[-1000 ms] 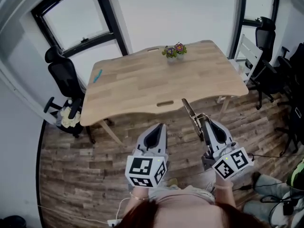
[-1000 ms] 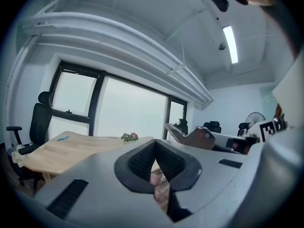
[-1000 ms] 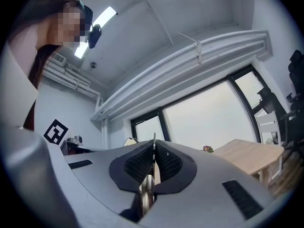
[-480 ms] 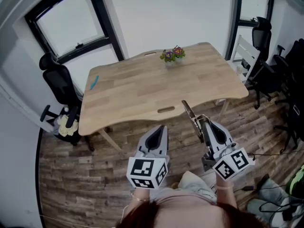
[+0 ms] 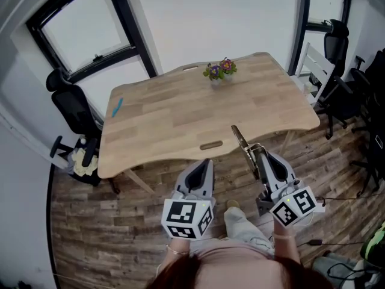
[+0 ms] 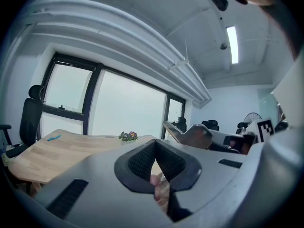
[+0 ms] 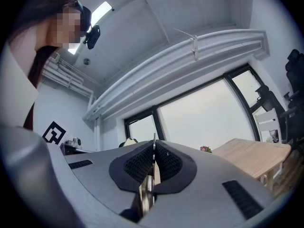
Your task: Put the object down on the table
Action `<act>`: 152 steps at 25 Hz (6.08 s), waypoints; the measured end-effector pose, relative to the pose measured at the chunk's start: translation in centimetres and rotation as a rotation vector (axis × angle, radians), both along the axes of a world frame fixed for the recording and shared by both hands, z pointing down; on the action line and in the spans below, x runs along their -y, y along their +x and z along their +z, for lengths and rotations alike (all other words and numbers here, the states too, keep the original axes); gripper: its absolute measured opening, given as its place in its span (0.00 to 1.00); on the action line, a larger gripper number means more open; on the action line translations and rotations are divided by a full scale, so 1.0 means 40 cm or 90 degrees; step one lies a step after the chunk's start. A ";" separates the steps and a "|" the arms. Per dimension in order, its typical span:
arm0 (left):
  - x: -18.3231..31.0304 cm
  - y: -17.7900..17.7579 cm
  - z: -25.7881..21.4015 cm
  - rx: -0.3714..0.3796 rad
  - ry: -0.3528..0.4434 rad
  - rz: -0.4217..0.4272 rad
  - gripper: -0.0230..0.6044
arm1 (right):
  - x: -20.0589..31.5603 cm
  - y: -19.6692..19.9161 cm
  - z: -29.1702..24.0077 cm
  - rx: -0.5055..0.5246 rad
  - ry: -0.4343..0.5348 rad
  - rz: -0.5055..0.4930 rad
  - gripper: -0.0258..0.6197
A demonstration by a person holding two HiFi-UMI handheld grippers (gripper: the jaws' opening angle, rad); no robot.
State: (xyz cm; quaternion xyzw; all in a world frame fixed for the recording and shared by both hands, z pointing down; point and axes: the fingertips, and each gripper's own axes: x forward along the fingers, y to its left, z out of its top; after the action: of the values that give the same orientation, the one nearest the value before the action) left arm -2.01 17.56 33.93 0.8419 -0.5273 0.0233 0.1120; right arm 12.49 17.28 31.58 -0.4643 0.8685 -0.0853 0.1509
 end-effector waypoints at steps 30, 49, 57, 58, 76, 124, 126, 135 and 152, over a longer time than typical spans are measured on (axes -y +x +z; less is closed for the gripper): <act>0.440 0.090 -0.003 0.014 0.000 -0.066 0.04 | 0.465 0.062 0.009 -0.008 0.000 -0.083 0.04; 0.567 0.033 0.041 0.017 -0.033 -0.091 0.04 | 0.638 -0.025 0.068 -0.040 -0.026 -0.128 0.04; 0.658 -0.023 0.058 0.018 -0.038 -0.072 0.04 | 0.713 -0.090 0.106 -0.073 -0.040 -0.121 0.05; 0.669 -0.031 0.061 0.018 -0.039 -0.070 0.04 | 0.723 -0.099 0.111 -0.078 -0.041 -0.120 0.04; 0.833 -0.122 0.122 0.018 -0.064 -0.017 0.04 | 0.874 -0.232 0.241 -0.167 -0.075 -0.118 0.04; 0.992 -0.247 0.267 0.002 -0.147 -0.003 0.04 | 1.060 -0.352 0.638 -0.391 -0.195 -0.133 0.05; 0.995 -0.246 0.270 0.000 -0.149 0.001 0.04 | 1.062 -0.351 0.650 -0.404 -0.196 -0.133 0.05; 1.008 -0.244 0.288 -0.004 -0.159 0.021 0.04 | 1.076 -0.352 0.693 -0.453 -0.192 -0.119 0.05; 1.019 -0.252 0.309 -0.014 -0.176 0.021 0.04 | 1.095 -0.354 0.758 -0.521 -0.194 -0.123 0.05</act>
State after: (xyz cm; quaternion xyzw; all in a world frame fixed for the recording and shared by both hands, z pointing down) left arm -12.07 -23.21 46.29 0.8270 -0.5041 0.0886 0.2325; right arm -1.67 -26.53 61.89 -0.3932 0.8739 -0.0352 -0.2837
